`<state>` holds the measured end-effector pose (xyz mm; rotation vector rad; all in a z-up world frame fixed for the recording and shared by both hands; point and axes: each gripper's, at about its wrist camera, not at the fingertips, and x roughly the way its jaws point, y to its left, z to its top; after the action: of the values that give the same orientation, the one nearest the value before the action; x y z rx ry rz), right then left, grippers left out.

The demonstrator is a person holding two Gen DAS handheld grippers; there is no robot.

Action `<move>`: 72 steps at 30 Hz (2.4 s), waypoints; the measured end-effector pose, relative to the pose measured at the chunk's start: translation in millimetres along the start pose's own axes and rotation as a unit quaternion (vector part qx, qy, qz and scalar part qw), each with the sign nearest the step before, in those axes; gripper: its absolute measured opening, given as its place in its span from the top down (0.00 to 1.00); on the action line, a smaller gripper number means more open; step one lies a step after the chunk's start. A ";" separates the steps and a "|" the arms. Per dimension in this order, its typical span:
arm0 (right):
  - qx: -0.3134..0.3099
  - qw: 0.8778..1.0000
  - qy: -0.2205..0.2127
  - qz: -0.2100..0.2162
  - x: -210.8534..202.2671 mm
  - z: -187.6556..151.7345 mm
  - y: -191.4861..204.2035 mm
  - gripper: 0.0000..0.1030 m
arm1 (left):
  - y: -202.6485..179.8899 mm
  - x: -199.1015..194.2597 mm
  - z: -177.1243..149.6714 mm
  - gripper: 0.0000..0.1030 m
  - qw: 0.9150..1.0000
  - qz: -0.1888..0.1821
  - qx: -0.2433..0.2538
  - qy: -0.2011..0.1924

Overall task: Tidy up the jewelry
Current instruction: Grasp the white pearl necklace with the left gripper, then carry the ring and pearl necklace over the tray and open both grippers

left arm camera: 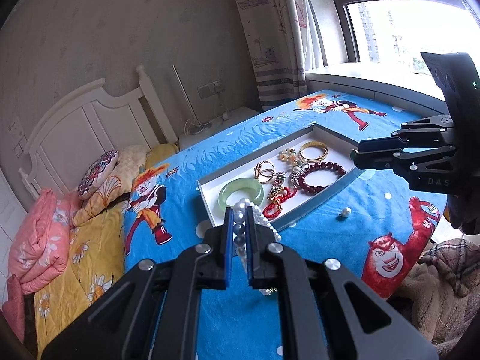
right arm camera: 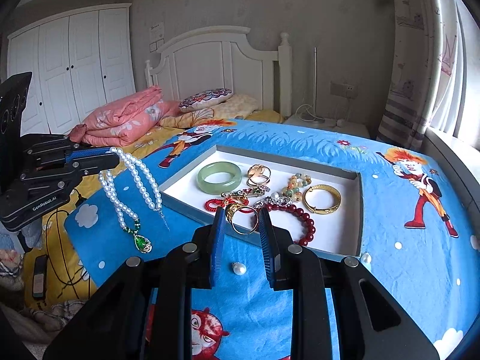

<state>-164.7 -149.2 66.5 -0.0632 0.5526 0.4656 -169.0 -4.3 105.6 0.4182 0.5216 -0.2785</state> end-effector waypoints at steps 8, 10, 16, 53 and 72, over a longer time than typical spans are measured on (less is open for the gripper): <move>0.004 1.000 -0.006 -0.003 -3.0 1.0 -4.3 0.77 | -9.3 -8.0 18.7 0.93 0.999 0.002 0.026 -0.018; 0.006 1.000 -0.007 -0.004 -3.1 0.9 -5.8 0.77 | -12.1 -9.8 24.8 0.93 0.999 0.002 0.032 -0.024; 0.010 1.000 -0.009 -0.006 -4.3 0.9 -10.7 0.77 | -21.6 -10.7 40.5 0.93 0.998 0.002 0.053 -0.035; 0.054 0.996 0.040 -0.062 63.5 23.3 -100.6 0.77 | -65.9 87.0 129.8 0.93 0.995 0.003 0.097 -0.008; 0.053 0.992 0.092 -0.065 118.3 40.5 -117.2 0.64 | -46.4 131.2 114.7 0.47 0.997 0.012 0.072 0.035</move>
<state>-4.3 -198.3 31.9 -0.0405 0.7486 0.3042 -28.1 -116.6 111.3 0.5756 0.5668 -0.2806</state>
